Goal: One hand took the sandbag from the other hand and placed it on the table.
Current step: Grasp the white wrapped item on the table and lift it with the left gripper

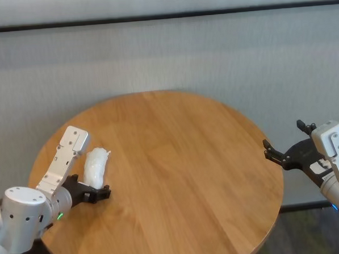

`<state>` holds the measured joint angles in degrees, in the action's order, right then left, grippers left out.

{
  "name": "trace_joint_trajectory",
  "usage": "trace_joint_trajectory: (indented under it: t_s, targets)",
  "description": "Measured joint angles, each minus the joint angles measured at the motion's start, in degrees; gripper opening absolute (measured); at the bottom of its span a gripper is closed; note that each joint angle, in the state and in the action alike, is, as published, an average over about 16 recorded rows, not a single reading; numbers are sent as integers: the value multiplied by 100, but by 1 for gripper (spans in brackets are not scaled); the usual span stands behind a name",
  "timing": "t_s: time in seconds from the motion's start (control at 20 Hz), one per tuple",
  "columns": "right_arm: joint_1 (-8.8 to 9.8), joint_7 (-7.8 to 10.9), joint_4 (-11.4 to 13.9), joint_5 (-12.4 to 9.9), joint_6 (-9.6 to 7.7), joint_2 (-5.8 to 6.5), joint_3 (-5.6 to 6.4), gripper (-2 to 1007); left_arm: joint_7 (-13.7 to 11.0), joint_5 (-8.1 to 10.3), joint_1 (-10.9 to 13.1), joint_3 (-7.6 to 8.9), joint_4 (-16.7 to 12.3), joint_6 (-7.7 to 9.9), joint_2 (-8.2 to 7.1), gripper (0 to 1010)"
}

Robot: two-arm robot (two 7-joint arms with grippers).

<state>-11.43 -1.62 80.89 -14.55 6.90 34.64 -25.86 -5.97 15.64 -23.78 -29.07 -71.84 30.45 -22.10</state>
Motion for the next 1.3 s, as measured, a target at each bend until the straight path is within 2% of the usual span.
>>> trace_joint_trajectory:
  t_s: [0.25,0.95,1.3]
  targets:
    - [0,0,0,0,0,0,0,1002,-27,-5,-13,-7,31,-6,4,958]
    - [0,0,0,0,0,0,0,1002,11,7,2,-3,6,7,4,729]
    - [0,0,0,0,0,0,0,1002,20,9,5,0,2,12,4,659]
